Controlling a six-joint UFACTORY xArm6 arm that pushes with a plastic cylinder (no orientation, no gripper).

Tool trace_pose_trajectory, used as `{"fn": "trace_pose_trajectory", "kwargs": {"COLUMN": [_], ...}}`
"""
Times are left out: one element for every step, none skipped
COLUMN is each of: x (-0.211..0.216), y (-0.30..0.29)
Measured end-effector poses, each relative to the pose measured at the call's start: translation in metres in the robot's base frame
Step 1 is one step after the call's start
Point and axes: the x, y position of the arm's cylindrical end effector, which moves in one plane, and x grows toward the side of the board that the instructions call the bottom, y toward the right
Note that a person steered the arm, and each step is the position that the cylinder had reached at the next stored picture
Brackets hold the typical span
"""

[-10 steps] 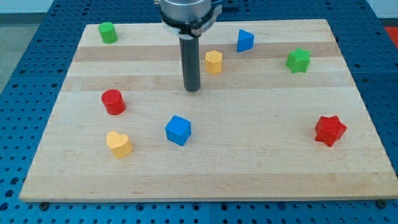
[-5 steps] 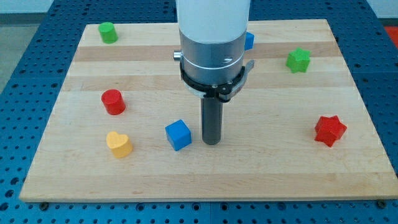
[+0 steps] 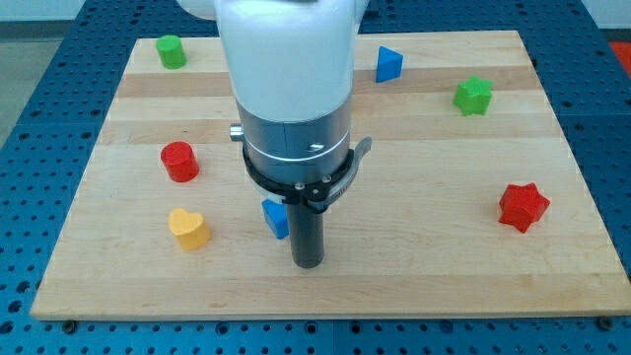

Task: Push the blue cube closer to the yellow hexagon

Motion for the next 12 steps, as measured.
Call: {"fn": "trace_pose_trajectory", "kwargs": {"x": [-0.001, -0.007, -0.017, -0.022, -0.022, -0.022, -0.023, -0.024, -0.04, -0.049, -0.062, -0.081], "y": [-0.005, -0.022, -0.024, -0.024, -0.024, -0.039, -0.041, -0.041, -0.041, -0.041, -0.038, -0.027]}}
